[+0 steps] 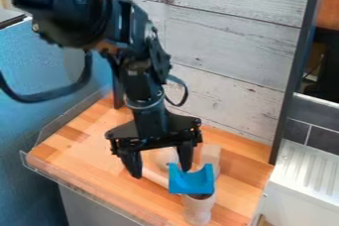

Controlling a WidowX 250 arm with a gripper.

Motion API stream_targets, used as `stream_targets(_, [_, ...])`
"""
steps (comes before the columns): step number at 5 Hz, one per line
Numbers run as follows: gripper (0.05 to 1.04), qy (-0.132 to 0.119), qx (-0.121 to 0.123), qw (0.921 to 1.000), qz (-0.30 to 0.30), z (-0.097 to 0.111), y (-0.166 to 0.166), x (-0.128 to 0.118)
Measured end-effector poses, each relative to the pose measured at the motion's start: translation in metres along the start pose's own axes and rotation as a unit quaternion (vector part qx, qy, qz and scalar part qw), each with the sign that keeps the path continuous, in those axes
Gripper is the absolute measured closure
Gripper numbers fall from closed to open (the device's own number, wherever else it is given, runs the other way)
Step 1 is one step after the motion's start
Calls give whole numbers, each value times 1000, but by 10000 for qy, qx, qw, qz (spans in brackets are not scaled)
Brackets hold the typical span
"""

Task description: Move a blue curl block from a cup to the top a cube

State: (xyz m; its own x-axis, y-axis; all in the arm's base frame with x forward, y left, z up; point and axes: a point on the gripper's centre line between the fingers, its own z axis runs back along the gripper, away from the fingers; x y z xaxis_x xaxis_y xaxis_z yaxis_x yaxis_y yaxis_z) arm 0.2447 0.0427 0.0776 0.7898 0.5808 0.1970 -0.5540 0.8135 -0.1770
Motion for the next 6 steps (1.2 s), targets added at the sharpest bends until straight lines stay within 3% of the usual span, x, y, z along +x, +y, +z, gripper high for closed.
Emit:
stream_targets(1, [84,-203,-24,9997,168,-17,-5,9])
stream_targets(3, [84,-164,456,9988,94,-48,-6,19])
stream_targets(5, [130,-170,765,9967,-205,-68,-3,24])
stream_targets(6, [439,-154,764,9966,-273,-69,-6,27])
